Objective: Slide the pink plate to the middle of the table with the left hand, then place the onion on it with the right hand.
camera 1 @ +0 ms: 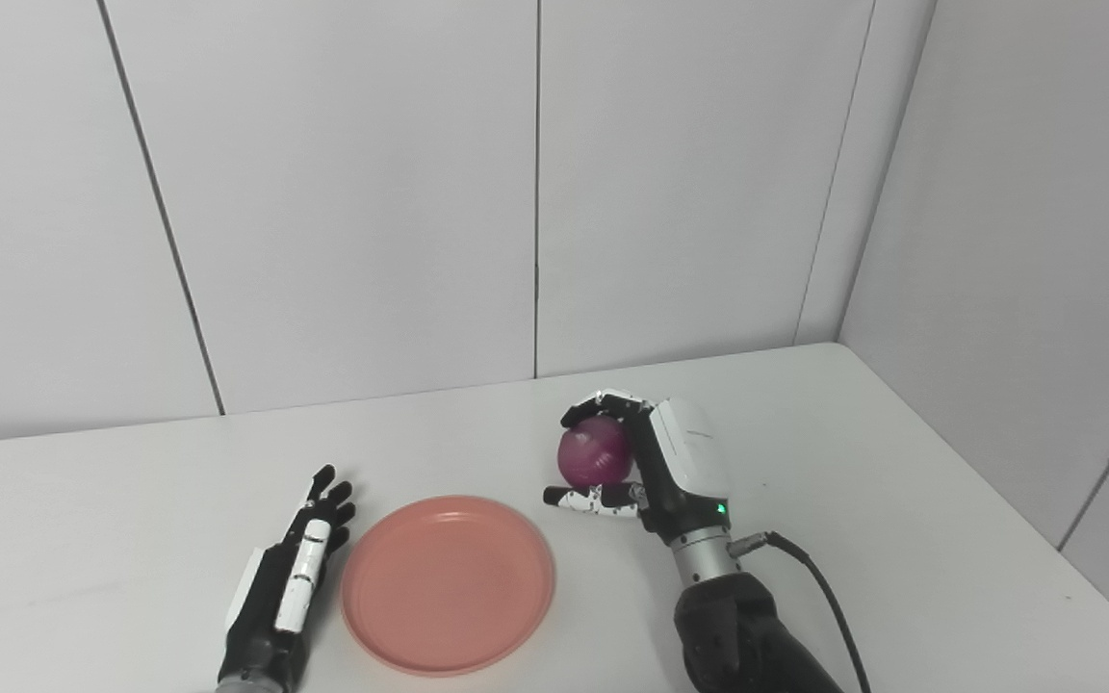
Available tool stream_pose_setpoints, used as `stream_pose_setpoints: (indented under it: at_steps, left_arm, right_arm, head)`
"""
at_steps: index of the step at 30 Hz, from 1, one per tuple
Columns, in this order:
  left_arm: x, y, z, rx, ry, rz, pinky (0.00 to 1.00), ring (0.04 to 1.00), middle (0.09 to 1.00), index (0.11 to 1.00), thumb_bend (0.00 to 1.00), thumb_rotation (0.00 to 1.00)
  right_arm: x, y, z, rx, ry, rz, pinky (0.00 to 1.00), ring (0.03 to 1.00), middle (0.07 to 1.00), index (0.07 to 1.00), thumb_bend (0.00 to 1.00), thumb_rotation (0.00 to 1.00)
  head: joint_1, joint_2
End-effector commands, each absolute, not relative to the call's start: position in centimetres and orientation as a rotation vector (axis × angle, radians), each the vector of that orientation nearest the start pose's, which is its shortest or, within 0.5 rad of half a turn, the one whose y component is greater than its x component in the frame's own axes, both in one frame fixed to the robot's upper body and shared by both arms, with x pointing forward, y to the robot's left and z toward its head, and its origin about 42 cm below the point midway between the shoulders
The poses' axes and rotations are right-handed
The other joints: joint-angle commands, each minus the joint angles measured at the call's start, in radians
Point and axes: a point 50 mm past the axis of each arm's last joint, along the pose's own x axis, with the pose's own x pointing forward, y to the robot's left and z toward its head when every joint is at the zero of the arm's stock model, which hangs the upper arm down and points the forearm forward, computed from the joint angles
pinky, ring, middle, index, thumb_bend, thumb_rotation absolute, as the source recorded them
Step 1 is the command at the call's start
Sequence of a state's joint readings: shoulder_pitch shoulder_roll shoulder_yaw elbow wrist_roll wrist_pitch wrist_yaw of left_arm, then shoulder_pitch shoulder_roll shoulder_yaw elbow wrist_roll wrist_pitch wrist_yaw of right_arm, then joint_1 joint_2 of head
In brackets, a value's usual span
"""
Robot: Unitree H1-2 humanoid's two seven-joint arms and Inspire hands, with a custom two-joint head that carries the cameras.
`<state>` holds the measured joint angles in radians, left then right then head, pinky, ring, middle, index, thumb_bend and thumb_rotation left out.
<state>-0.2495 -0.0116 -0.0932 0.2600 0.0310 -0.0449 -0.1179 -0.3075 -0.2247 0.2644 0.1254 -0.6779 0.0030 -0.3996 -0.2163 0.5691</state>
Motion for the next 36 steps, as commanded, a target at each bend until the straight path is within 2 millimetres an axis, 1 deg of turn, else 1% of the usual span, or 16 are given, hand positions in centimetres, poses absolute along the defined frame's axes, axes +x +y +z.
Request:
stream_pose_setpoints:
  at_steps: [1,3,4,9,14,15,16,17,19,20,23,29,36]
  left_arm:
    - [35.2,14.5,10.0,0.045,-0.008,-0.265,0.93,0.926,0.939,0.941,0.57,1.0]
    - [35.1,14.2,10.1,0.064,-0.007,-0.261,0.92,0.921,0.936,0.938,0.57,1.0]
    - [35.0,14.1,10.2,0.072,-0.004,-0.258,0.92,0.92,0.936,0.938,0.56,1.0]
    - [34.6,13.2,10.9,0.103,-0.001,-0.255,0.91,0.918,0.935,0.94,0.54,1.0]
    - [34.4,12.3,11.3,0.065,0.003,-0.265,0.93,0.928,0.944,0.952,0.53,1.0]
    - [34.4,12.2,11.3,0.053,0.002,-0.273,0.94,0.934,0.948,0.957,0.54,1.0]
    - [34.4,12.1,11.3,0.046,0.001,-0.278,0.95,0.937,0.95,0.96,0.54,1.0]
    - [34.5,11.9,11.3,0.042,0.0,-0.282,0.95,0.941,0.952,0.963,0.55,1.0]
    - [34.5,11.7,11.3,0.043,-0.004,-0.286,0.95,0.943,0.952,0.962,0.56,1.0]
    - [34.5,11.6,11.4,0.046,-0.007,-0.287,0.96,0.944,0.949,0.959,0.56,1.0]
    - [34.5,11.3,11.5,0.047,-0.012,-0.284,0.95,0.944,0.945,0.952,0.56,1.0]
    - [34.5,11.2,11.6,0.04,-0.016,-0.29,0.95,0.948,0.949,0.952,0.55,1.0]
    - [34.6,11.0,11.6,0.035,-0.016,-0.291,0.95,0.945,0.949,0.96,0.55,1.0]
  right_arm:
    - [37.1,-19.4,18.4,-0.856,-0.549,-0.102,0.47,0.455,0.476,0.51,0.52,0.0]
    - [36.8,-18.8,18.0,-0.852,-0.559,-0.069,0.47,0.455,0.479,0.507,0.52,0.0]
    - [36.7,-18.7,17.8,-0.848,-0.563,-0.055,0.48,0.454,0.481,0.507,0.52,0.0]
    - [35.5,-18.0,16.6,-0.864,-0.528,0.017,0.46,0.465,0.482,0.504,0.52,0.0]
    - [34.8,-17.2,15.8,-0.811,-0.52,0.09,0.49,0.473,0.494,0.486,0.52,0.0]
    - [34.7,-17.1,15.6,-0.802,-0.516,0.103,0.5,0.471,0.498,0.483,0.52,0.0]
    - [34.7,-17.1,15.5,-0.796,-0.513,0.111,0.51,0.471,0.5,0.481,0.52,0.0]
    - [34.6,-17.0,15.4,-0.792,-0.512,0.117,0.51,0.469,0.502,0.48,0.52,0.0]
    - [34.6,-16.9,15.0,-0.792,-0.518,0.132,0.51,0.464,0.5,0.484,0.52,0.0]
    - [34.6,-16.9,14.8,-0.793,-0.521,0.139,0.48,0.45,0.494,0.498,0.52,0.0]
    - [34.5,-16.9,14.3,-0.797,-0.517,0.161,0.43,0.435,0.491,0.508,0.52,0.0]
    - [34.7,-16.7,13.7,-0.814,-0.522,0.177,0.4,0.417,0.477,0.525,0.51,0.0]
    - [35.1,-16.5,13.6,-0.817,-0.538,0.178,0.37,0.398,0.473,0.538,0.51,0.0]
  head:
    - [0.025,0.005]
    - [0.046,0.009]
    - [0.067,0.013]
    - [0.102,0.018]
    - [0.149,0.025]
    - [0.169,0.028]
    - [0.169,0.028]
    - [0.188,0.029]
    - [0.204,0.032]
    - [0.204,0.032]
    - [0.21,0.034]
    - [0.213,0.039]
    - [0.217,0.039]
